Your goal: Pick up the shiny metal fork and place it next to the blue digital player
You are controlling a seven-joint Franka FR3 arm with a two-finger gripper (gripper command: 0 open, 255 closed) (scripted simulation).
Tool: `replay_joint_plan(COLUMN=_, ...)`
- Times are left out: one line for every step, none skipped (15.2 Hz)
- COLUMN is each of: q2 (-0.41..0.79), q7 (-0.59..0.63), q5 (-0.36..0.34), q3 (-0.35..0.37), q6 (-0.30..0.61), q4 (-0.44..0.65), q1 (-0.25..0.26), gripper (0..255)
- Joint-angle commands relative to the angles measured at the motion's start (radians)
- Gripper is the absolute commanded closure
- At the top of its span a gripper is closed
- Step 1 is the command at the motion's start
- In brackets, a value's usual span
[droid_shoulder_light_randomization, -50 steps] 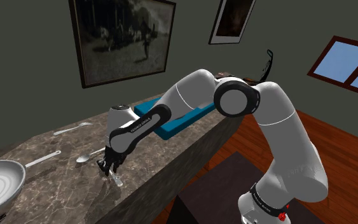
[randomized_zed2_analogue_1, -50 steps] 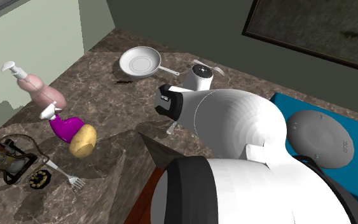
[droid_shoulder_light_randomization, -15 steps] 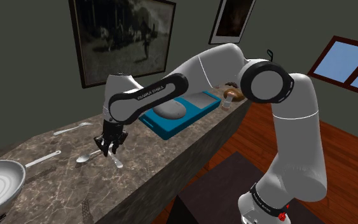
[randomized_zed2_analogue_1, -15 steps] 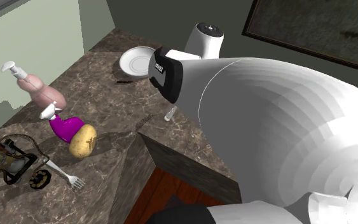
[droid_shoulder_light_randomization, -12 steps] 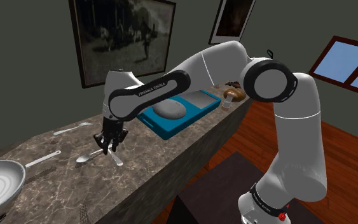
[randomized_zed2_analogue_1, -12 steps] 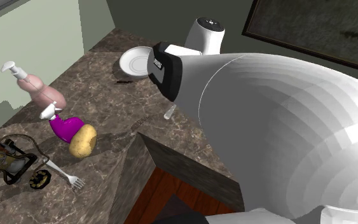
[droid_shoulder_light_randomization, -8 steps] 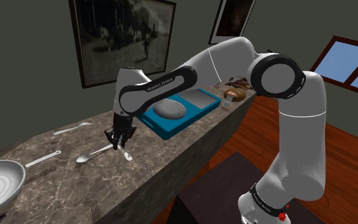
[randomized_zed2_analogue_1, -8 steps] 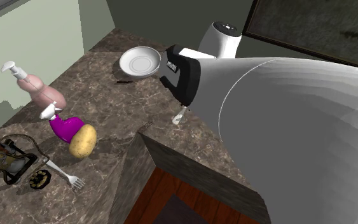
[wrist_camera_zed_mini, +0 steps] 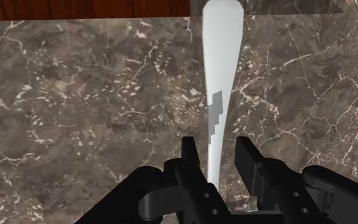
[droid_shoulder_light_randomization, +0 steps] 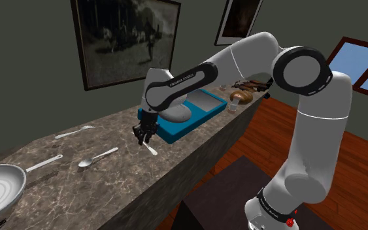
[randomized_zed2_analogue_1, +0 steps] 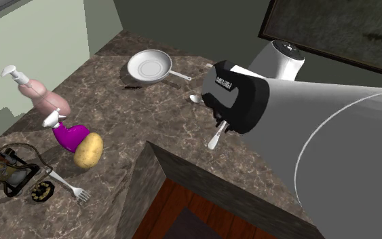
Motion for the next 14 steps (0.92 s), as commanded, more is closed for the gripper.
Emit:
replay_joint_plan(q2=-0.026, q7=-0.054, q5=0.012, q3=-0.009, q6=0.000, q4=-0.035, q1=-0.039, gripper=255)
replay_joint_plan(q2=-0.038, q7=-0.079, q5=0.018, q3=-0.014, q6=0.000, q4=-0.052, q1=-0.056, gripper=255)
replay_joint_plan(q2=-0.050, q7=-0.104, q5=0.023, q3=-0.019, q6=-0.001, q4=-0.067, q1=-0.073, gripper=255)
replay_joint_plan(q2=-0.061, q7=-0.128, q5=0.027, q3=-0.025, q6=-0.002, q4=-0.080, q1=-0.090, gripper=255)
replay_joint_plan(q2=-0.071, q7=-0.153, q5=0.032, q3=-0.031, q6=-0.004, q4=-0.093, q1=-0.107, gripper=255)
replay_joint_plan(q2=-0.080, q7=-0.177, q5=0.035, q3=-0.037, q6=-0.006, q4=-0.105, q1=-0.123, gripper=255)
replay_joint_plan(q2=-0.089, q7=-0.202, q5=0.038, q3=-0.044, q6=-0.009, q4=-0.115, q1=-0.139, gripper=255)
replay_joint_plan(q2=-0.096, q7=-0.226, q5=0.041, q3=-0.051, q6=-0.012, q4=-0.124, q1=-0.155, gripper=255)
replay_joint_plan(q2=-0.104, q7=-0.250, q5=0.043, q3=-0.059, q6=-0.015, q4=-0.132, q1=-0.171, gripper=255)
replay_joint_plan(q2=-0.110, q7=-0.274, q5=0.045, q3=-0.067, q6=-0.019, q4=-0.139, q1=-0.187, gripper=255)
replay_joint_plan(q2=-0.115, q7=-0.298, q5=0.046, q3=-0.075, q6=-0.023, q4=-0.145, q1=-0.203, gripper=255)
replay_joint_plan(q2=-0.120, q7=-0.321, q5=0.046, q3=-0.083, q6=-0.027, q4=-0.150, q1=-0.218, gripper=255)
replay_joint_plan(q2=-0.124, q7=-0.344, q5=0.046, q3=-0.092, q6=-0.032, q4=-0.153, q1=-0.233, gripper=255)
replay_joint_plan(q2=-0.127, q7=-0.367, q5=0.046, q3=-0.101, q6=-0.037, q4=-0.156, q1=-0.248, gripper=255)
